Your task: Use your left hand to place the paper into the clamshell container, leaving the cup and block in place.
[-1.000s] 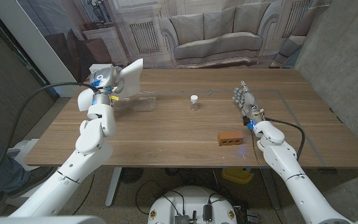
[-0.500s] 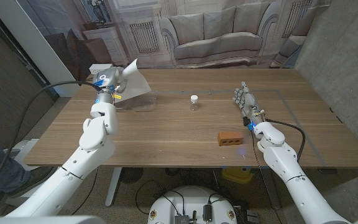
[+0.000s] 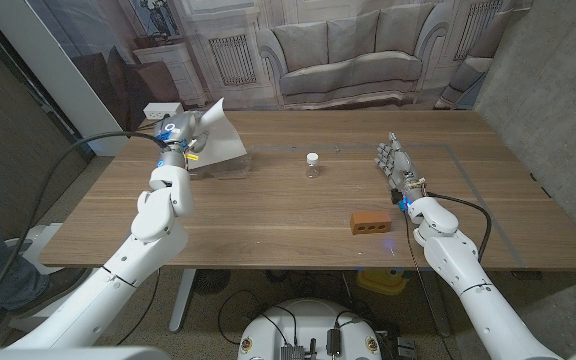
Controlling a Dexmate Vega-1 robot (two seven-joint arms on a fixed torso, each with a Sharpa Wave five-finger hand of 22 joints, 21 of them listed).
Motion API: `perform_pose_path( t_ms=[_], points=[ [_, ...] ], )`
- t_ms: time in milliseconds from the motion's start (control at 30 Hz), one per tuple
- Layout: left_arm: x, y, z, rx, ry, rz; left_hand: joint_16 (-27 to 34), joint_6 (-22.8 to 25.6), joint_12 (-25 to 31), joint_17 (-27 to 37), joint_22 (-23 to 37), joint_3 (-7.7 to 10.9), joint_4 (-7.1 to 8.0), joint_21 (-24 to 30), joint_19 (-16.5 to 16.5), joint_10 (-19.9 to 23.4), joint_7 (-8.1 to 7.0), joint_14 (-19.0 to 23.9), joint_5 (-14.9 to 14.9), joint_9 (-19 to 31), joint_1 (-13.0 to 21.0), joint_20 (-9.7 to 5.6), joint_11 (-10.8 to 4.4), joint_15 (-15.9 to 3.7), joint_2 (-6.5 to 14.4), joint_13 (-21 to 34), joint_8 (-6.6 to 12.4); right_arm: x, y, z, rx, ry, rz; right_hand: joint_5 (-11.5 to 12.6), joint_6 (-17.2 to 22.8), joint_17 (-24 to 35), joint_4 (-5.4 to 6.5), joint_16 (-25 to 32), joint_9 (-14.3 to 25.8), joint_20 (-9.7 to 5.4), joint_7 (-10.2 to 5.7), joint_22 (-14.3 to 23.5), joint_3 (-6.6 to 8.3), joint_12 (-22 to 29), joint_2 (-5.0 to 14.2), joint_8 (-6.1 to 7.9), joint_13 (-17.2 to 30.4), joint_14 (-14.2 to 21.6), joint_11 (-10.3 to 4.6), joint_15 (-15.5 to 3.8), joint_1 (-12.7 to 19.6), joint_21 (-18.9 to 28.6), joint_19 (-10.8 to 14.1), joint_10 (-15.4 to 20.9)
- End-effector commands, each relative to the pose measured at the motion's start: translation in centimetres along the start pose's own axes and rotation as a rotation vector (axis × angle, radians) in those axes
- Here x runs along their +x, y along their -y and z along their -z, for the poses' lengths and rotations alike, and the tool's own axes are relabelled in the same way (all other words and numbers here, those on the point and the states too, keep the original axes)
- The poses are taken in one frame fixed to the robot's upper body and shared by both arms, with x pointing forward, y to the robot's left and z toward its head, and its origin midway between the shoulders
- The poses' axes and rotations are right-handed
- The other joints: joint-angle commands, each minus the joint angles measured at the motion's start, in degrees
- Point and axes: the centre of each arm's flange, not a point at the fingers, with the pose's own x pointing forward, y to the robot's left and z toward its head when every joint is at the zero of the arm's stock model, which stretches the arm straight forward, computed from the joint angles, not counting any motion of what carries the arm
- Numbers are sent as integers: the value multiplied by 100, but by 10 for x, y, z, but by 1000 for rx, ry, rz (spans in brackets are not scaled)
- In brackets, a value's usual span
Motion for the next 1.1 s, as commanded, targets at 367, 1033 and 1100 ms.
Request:
perform_pose_path(
  t_ms=[367, 1033, 1100],
  points=[
    [5, 19, 4, -6, -19, 65, -13, -207, -11, 5, 0, -8, 48, -41, -278, -225, 26, -240, 4, -9, -78, 78, 6, -253, 9, -19, -31, 5, -5, 0, -7, -20, -6, -18, 41, 28, -47, -30, 20, -28, -27, 29, 14, -2, 26, 4, 22, 40, -4, 20, 1, -24, 49, 7],
    [10, 27, 5, -4, -48, 75, -10, -463, -7, -5, -1, -25, 60, -74, -721, -499, 20, -519, 9, -26, -139, 148, 3, -195, 3, -47, -38, 8, -4, 3, -7, -32, -7, -18, 44, 29, -53, -30, 20, -26, -27, 30, 7, -2, 31, 5, 22, 39, -15, 19, -2, -25, 47, 8],
    [11, 28, 7, -7, -50, 76, -4, -467, -4, -5, -1, -22, 60, -65, -720, -503, 21, -517, 10, -27, -137, 151, 1, -193, 9, -49, -35, 8, -4, 3, -6, -34, -8, -18, 43, 29, -54, -29, 20, -28, -29, 30, 7, -2, 31, 5, 22, 41, -12, 20, -2, -25, 46, 7]
  ],
)
